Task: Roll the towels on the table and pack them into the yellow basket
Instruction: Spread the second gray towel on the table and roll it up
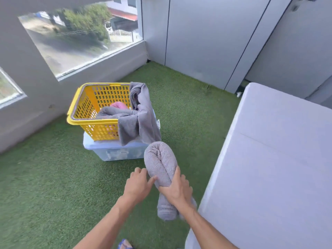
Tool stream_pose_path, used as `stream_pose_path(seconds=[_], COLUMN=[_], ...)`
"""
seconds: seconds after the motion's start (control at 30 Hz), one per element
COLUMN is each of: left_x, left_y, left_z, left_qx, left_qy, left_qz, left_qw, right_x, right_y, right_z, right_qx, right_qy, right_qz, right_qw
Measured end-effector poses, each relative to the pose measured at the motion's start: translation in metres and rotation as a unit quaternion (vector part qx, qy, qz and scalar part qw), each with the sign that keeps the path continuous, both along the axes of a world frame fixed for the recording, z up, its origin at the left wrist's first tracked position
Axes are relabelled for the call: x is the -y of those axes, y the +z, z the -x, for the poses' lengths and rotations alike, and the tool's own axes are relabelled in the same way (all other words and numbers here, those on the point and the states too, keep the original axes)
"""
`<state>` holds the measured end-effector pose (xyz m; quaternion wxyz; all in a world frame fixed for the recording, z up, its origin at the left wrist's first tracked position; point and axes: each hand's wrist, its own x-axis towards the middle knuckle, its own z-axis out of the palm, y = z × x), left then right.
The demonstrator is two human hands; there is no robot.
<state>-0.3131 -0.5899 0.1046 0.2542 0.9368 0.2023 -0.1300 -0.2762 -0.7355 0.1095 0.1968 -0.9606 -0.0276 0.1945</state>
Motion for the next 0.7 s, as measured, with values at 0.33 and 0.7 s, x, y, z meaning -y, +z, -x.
stream_pose_path(seconds=[0.33, 0.7], left_x=[-0.200, -0.373], left_y=[-0.007, -0.043], left_z=[-0.038, -0.200], left_qx=[0.093, 0.116], left_qy=[0.067, 0.121], left_qz=[-0.060, -0.076], left_qw=[0.992, 0.983], right_x=[-0.182, -0.379], right_y=[0.004, -0.023], right_z=[-0.082, -0.284], right_qx=[-0.011, -0.036], right_qy=[0.063, 0.103], right_qz=[-0.028, -0.028], right_qw=[0.998, 0.994])
